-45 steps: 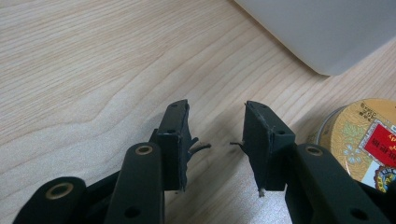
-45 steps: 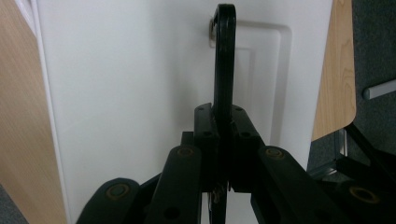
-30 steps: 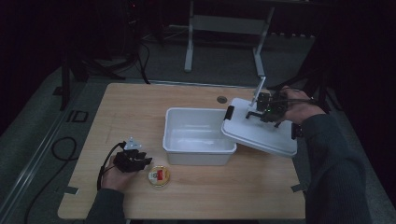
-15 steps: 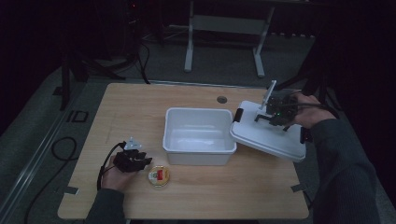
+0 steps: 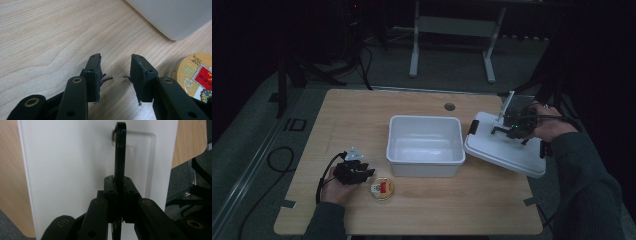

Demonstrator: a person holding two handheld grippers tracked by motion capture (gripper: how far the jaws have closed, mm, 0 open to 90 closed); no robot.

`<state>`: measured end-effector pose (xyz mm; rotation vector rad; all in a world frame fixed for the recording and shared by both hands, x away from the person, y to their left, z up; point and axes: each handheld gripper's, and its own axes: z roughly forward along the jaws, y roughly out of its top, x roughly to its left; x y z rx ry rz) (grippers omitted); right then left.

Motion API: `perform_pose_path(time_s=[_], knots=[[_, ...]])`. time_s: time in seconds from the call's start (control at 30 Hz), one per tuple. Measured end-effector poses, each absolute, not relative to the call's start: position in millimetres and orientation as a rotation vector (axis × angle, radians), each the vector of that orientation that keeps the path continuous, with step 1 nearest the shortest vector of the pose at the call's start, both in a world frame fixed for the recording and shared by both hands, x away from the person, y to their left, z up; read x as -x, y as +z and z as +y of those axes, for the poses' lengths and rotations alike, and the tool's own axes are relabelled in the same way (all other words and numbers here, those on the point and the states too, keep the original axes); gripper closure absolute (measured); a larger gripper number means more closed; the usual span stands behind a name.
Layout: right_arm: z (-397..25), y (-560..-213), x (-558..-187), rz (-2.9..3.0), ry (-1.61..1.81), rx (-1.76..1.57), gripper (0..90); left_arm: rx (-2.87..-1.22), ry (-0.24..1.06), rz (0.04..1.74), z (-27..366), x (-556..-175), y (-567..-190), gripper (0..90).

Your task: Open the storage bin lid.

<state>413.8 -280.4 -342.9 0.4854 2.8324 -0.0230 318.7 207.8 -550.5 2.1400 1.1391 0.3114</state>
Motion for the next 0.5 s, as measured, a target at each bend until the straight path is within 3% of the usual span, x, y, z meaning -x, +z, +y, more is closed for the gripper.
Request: perform_pose_path(time_s=[0.5], knots=[[-293,-353,-413,2.834,-0.013,-0.528,84.4,-2.138,0.312,1.139,208,-319,-551,61.0]])
